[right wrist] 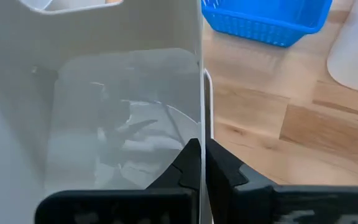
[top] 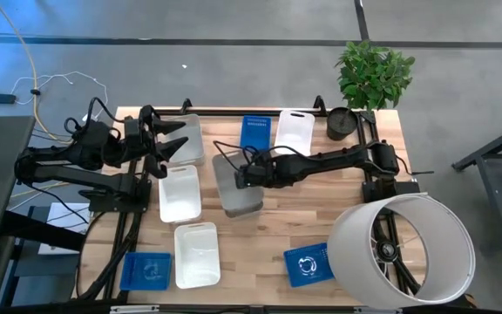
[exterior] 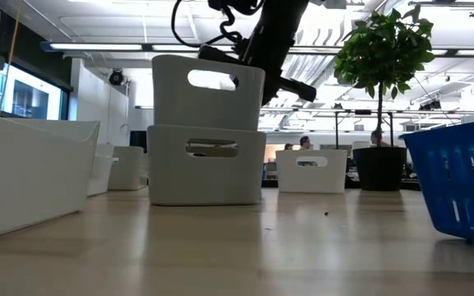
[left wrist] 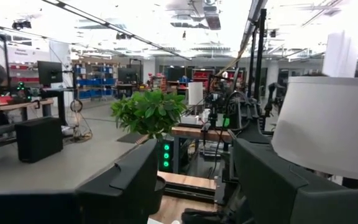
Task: Stack baskets by color
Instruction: Stack the right gray bin on top of the middle gray bin
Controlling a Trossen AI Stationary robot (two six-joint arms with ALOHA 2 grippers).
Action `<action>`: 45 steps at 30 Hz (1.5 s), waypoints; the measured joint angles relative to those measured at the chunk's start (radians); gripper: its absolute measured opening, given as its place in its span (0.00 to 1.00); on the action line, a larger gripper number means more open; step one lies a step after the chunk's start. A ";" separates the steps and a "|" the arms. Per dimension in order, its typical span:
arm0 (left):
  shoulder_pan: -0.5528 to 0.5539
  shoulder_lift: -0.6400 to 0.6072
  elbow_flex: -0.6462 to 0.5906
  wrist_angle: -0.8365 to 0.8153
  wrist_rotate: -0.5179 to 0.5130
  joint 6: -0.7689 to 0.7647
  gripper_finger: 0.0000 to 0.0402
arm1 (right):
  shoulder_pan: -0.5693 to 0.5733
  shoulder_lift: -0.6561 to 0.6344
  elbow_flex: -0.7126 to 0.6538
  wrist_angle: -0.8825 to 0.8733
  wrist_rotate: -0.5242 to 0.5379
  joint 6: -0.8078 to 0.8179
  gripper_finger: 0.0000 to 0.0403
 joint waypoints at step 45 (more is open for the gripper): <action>0.000 0.001 0.001 0.000 -0.002 -0.001 0.49 | 0.013 0.031 -0.001 -0.048 -0.085 -0.061 0.22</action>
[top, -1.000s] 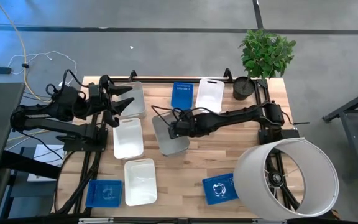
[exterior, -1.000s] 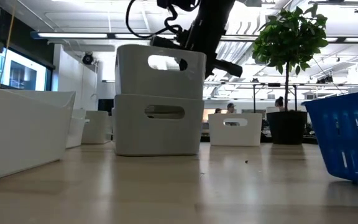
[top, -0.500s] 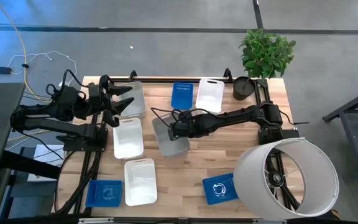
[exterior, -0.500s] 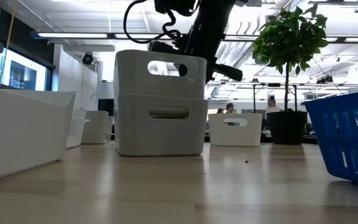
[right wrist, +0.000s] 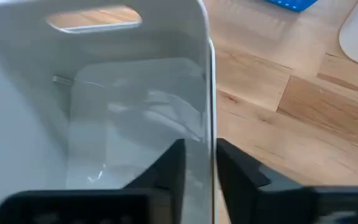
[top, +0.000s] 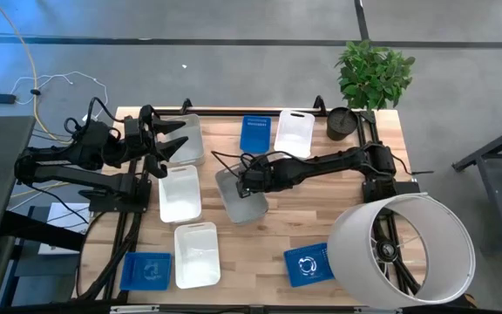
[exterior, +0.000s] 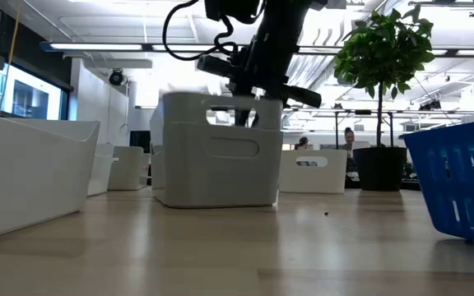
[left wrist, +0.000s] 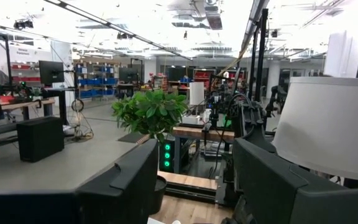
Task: Stack baskets by color
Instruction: Stack the right gray bin on top of the middle gray bin, then stack the top gray bin on top of the middle gray bins
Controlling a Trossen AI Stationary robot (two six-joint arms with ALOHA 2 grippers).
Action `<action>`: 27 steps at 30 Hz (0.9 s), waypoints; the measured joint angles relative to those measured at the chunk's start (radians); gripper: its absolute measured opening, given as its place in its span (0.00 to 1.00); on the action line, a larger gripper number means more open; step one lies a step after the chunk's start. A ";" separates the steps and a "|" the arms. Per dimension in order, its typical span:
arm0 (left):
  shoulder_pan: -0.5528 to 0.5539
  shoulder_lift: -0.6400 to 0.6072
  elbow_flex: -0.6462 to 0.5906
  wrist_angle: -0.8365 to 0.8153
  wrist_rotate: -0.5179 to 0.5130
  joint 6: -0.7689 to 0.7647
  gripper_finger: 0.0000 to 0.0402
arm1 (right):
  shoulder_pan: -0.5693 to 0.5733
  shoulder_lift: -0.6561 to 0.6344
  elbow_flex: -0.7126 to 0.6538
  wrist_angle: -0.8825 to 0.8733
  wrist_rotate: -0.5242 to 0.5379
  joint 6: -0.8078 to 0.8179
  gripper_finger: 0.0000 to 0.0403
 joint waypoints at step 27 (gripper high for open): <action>0.000 0.000 0.000 -0.008 0.134 -0.008 0.49 | 0.053 -0.486 -0.447 0.026 0.047 -0.384 0.60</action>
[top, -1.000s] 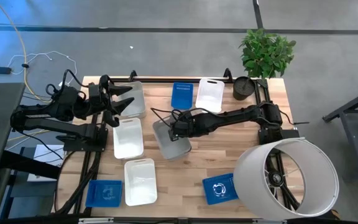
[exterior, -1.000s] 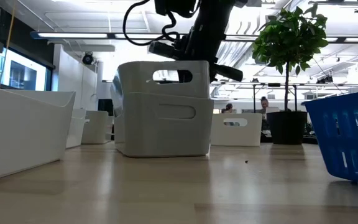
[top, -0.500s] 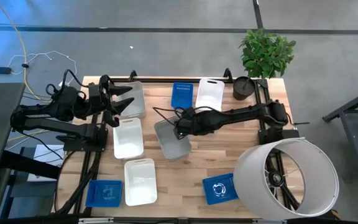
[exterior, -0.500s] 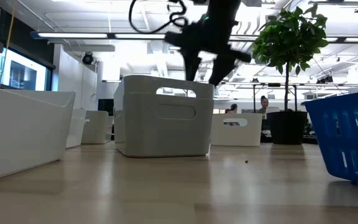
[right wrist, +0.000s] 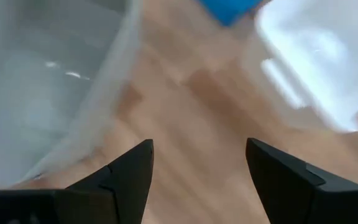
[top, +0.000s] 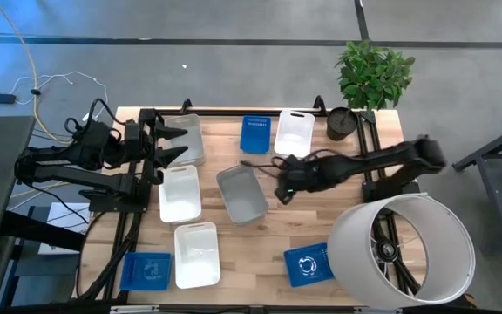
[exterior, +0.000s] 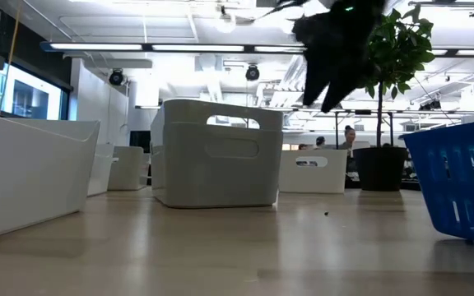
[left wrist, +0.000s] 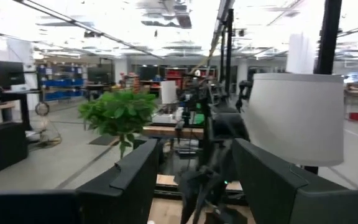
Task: Stack baskets by color
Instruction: Stack the top gray bin on top of the middle gray bins
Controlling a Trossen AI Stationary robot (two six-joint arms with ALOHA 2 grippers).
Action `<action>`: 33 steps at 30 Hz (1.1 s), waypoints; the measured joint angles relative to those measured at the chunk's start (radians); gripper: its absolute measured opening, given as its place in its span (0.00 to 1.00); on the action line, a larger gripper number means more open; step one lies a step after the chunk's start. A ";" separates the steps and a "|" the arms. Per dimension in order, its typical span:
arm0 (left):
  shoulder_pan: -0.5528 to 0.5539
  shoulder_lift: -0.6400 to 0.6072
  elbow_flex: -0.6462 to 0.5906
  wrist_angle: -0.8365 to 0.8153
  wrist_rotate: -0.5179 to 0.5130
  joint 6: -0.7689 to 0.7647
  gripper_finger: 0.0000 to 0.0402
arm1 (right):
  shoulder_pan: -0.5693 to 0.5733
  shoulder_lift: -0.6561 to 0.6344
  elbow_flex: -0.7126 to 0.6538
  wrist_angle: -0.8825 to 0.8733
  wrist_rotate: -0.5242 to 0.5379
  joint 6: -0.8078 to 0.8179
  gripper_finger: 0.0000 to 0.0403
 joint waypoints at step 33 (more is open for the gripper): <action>0.000 0.000 0.000 -0.174 -0.003 -0.053 0.49 | -0.012 -0.482 -0.538 1.227 -0.110 -0.661 0.60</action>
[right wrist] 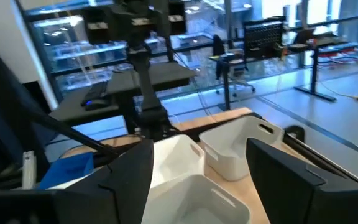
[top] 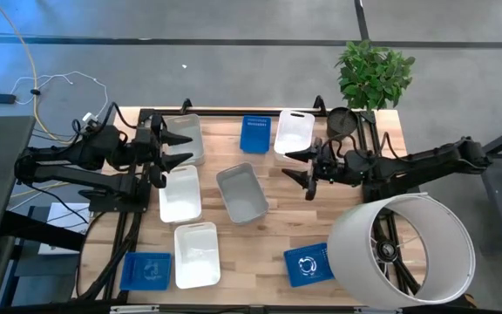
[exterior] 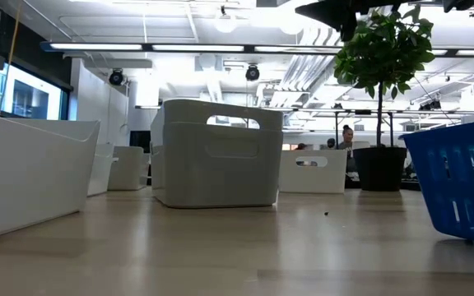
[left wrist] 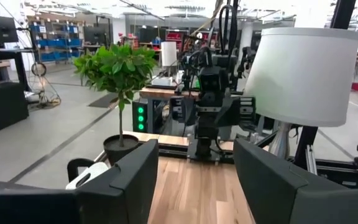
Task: Stack baskets by color
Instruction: Stack the top gray bin on top of the middle gray bins
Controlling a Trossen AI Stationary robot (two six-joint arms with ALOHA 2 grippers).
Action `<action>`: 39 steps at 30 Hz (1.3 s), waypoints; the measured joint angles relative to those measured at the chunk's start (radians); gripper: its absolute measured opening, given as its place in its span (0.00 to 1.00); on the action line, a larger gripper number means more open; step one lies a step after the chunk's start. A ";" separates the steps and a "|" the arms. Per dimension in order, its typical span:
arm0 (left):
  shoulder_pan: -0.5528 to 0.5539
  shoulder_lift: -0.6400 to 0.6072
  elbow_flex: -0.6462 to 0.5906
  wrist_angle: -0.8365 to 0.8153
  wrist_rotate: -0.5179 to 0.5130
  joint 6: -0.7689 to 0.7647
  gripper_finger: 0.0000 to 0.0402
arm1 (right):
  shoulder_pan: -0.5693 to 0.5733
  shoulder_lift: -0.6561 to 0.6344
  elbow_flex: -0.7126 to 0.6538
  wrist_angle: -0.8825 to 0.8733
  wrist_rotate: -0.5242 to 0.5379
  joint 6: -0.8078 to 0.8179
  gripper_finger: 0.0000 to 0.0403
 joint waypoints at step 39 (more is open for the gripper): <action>0.439 0.777 0.186 -0.706 0.014 -0.185 0.48 | -0.001 0.000 0.000 -0.016 0.000 0.042 0.60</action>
